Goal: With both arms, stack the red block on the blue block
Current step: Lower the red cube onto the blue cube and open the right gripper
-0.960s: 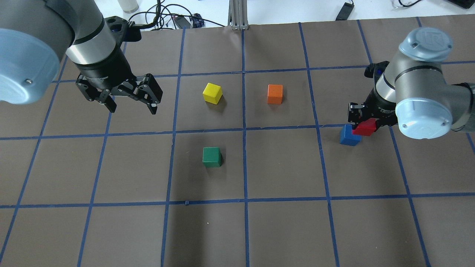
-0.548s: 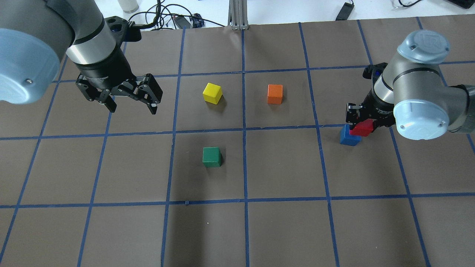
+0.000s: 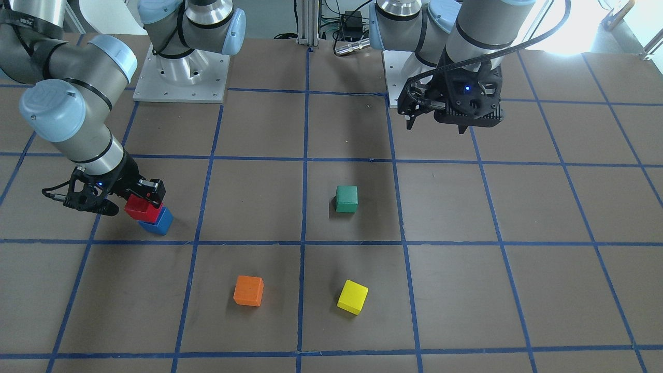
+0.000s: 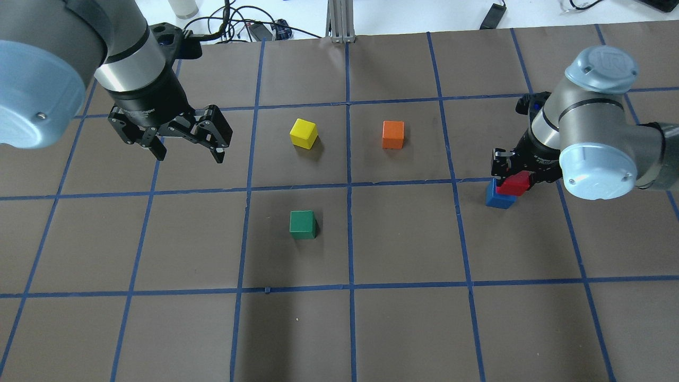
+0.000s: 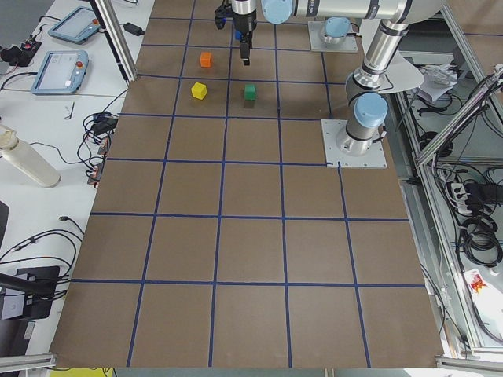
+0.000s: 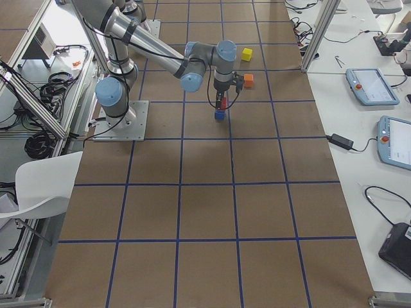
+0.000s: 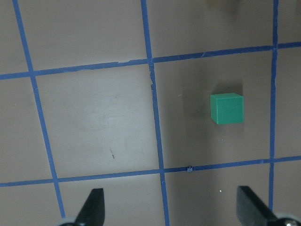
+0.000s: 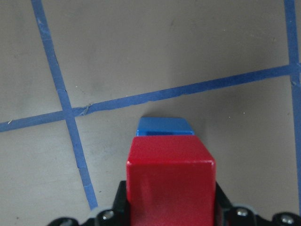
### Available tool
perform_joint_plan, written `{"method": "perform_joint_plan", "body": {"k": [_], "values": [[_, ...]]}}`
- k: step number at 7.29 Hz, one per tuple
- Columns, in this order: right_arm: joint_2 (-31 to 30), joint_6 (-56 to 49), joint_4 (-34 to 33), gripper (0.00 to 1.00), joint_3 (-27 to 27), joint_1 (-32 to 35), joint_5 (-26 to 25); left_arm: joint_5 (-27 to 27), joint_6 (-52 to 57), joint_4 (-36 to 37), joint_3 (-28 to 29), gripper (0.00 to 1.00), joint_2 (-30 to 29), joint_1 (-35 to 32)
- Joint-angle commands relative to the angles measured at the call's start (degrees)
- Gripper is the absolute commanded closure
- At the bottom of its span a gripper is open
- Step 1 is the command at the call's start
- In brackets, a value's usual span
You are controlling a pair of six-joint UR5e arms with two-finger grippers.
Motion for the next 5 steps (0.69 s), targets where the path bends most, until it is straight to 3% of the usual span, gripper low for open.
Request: {"method": "perform_joint_plan", "body": {"k": [1, 3, 5], "values": [[0.7, 0.1, -0.8, 0.83, 0.1, 0.0, 0.0, 0.0, 0.0, 0.0, 0.0, 0.0, 0.1, 0.0], [0.8, 0.0, -0.8, 0.75, 0.1, 0.0, 0.1, 0.0, 0.0, 0.1, 0.0, 0.0, 0.1, 0.0], [1.5, 0.1, -0.9, 0.49, 0.3, 0.0, 0.0, 0.0, 0.0, 0.2, 0.0, 0.0, 0.0, 0.0]]}}
